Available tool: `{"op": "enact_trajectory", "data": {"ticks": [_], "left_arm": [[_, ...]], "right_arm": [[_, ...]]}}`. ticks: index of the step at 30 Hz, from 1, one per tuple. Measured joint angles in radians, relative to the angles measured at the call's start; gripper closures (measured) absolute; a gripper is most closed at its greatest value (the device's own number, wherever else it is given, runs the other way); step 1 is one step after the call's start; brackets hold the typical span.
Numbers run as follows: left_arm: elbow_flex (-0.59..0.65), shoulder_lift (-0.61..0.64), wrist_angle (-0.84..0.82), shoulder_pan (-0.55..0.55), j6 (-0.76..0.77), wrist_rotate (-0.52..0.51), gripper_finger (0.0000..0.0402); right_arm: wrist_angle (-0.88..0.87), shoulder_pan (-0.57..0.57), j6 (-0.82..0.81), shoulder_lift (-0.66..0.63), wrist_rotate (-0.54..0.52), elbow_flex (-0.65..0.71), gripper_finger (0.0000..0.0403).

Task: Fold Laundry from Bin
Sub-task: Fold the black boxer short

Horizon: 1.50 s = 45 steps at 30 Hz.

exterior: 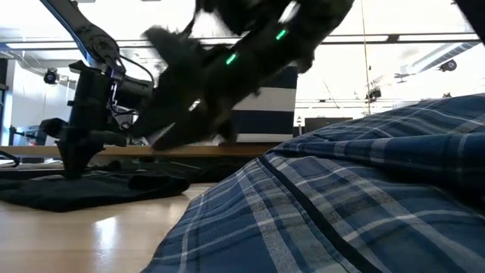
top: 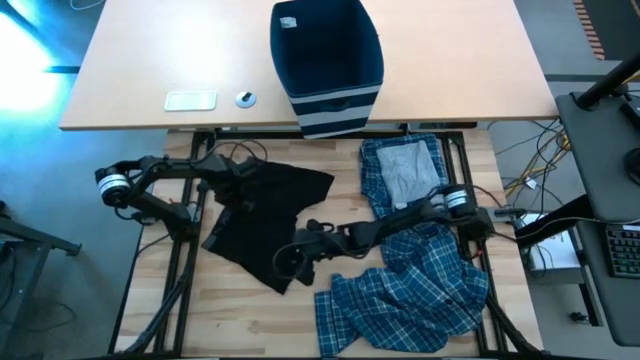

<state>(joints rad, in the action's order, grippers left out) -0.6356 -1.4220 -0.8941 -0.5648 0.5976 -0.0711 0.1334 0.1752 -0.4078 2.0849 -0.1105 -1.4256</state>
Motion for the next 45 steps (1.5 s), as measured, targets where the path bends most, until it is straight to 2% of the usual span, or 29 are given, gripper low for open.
{"op": "enact_trajectory", "data": {"ticks": [6,8,11,15,18,22,24,29,32,35,39,45], "left_arm": [[0.007,-0.001,-0.004,0.023,0.016,0.036,0.0402],[0.007,0.002,-0.005,0.024,0.015,0.040,0.0402],[0.009,0.010,-0.024,0.024,-0.004,0.042,0.0402],[0.018,0.016,-0.076,0.025,-0.034,0.007,0.0401],[0.032,0.019,-0.093,0.025,-0.043,-0.014,0.0401],[0.036,0.024,-0.092,0.035,-0.036,-0.016,0.0401],[0.036,0.029,-0.092,0.039,-0.037,-0.016,0.0401],[0.031,0.040,-0.109,0.062,-0.037,-0.007,0.0401],[0.031,0.062,-0.140,0.078,-0.033,-0.004,0.0399],[0.031,0.088,-0.163,0.094,-0.020,-0.014,0.0379],[0.031,0.133,-0.183,0.101,-0.013,-0.010,0.0326],[0.021,0.227,-0.192,0.117,-0.060,0.095,0.0231]], "right_arm": [[-0.023,-0.025,0.027,0.190,-0.003,-0.237,0.0207],[-0.149,-0.034,0.030,0.225,-0.002,-0.333,0.0222],[-0.460,-0.039,0.017,0.267,-0.027,-0.445,0.0251],[-0.796,-0.031,0.001,0.256,-0.085,-0.545,0.0283],[-0.975,-0.027,-0.031,0.227,-0.092,-0.580,0.0292],[-1.116,-0.032,-0.080,0.178,-0.069,-0.566,0.0293],[-1.096,-0.040,-0.082,0.170,-0.067,-0.561,0.0291],[-0.804,-0.047,-0.017,0.162,-0.064,-0.544,0.0296],[-0.715,-0.068,-0.026,0.175,-0.061,-0.507,0.0311],[-0.745,-0.090,-0.073,0.182,-0.041,-0.432,0.0328],[-0.856,-0.085,-0.117,0.154,0.029,-0.369,0.0344],[-1.052,-0.062,-0.085,0.092,0.050,-0.334,0.0344]]}}
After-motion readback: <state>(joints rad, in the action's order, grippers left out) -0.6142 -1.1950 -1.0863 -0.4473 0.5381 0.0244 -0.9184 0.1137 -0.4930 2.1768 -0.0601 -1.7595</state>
